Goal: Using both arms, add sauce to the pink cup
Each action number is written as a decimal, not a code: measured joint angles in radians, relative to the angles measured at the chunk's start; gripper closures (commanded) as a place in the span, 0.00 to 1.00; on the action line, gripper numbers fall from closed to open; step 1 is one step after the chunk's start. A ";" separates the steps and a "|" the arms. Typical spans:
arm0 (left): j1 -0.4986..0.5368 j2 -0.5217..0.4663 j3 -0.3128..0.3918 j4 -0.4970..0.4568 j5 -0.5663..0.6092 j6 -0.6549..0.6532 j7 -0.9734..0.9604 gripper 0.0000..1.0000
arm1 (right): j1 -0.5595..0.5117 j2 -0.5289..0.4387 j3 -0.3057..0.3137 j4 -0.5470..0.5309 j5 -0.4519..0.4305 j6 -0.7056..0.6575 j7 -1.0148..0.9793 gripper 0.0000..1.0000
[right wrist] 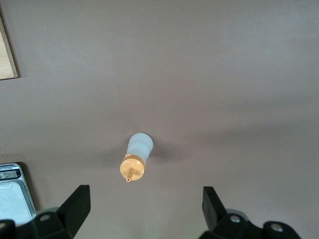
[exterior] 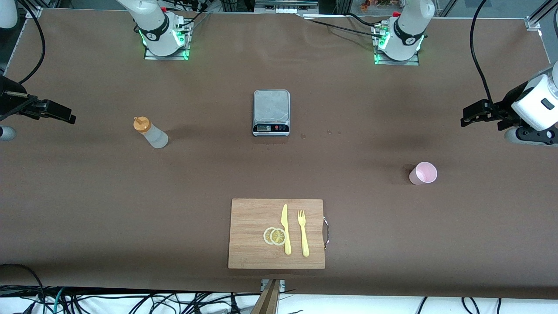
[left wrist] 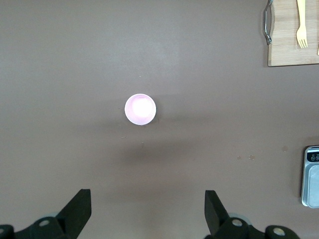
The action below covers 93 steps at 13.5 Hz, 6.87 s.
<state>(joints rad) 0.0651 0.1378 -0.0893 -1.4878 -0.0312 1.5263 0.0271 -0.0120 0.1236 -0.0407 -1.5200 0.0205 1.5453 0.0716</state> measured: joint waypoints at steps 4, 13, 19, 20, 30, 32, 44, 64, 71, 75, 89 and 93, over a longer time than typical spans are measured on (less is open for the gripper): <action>0.000 0.000 -0.001 0.000 0.000 0.000 0.000 0.00 | 0.000 0.000 0.000 0.000 0.000 0.000 0.000 0.00; 0.003 0.005 0.003 0.000 0.000 0.000 0.000 0.00 | 0.000 0.000 0.000 0.000 0.000 0.000 0.000 0.00; 0.004 0.014 0.003 0.000 0.000 0.000 0.000 0.00 | 0.000 0.000 0.000 0.000 0.000 0.000 0.000 0.00; 0.004 0.014 0.003 0.000 0.000 0.000 0.000 0.00 | 0.000 0.000 0.000 0.000 0.000 0.000 0.000 0.00; 0.013 0.087 0.011 -0.010 0.000 0.018 0.000 0.00 | 0.000 0.000 0.000 0.000 0.000 0.000 0.000 0.00; 0.017 0.124 0.013 -0.035 0.000 0.077 0.001 0.00 | 0.000 0.000 0.000 0.000 0.000 0.000 0.000 0.00; 0.079 0.305 0.038 -0.248 0.000 0.500 0.116 0.01 | 0.000 0.000 0.000 0.000 0.000 0.000 0.000 0.00; 0.040 0.419 0.067 -0.249 0.000 0.551 0.115 1.00 | 0.000 0.000 0.000 0.000 0.000 0.000 0.000 0.00; 0.019 0.402 0.064 -0.223 0.000 0.550 0.113 1.00 | 0.000 0.000 0.000 0.000 0.000 -0.001 0.000 0.00; -0.062 0.327 -0.046 -0.180 -0.002 0.482 -0.058 1.00 | 0.000 0.000 0.000 0.000 0.000 -0.001 0.000 0.00; -0.341 0.291 -0.477 -0.221 -0.002 0.444 -0.724 1.00 | 0.001 0.000 0.000 0.000 0.000 -0.001 0.000 0.00; -0.401 0.293 -0.477 -0.309 0.002 0.551 -0.762 1.00 | 0.001 0.000 0.000 0.000 0.000 -0.001 0.000 0.00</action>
<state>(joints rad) -0.3363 0.4311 -0.5660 -1.7965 -0.0292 2.0773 -0.7346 -0.0114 0.1240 -0.0404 -1.5203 0.0205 1.5446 0.0716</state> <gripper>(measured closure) 0.974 0.000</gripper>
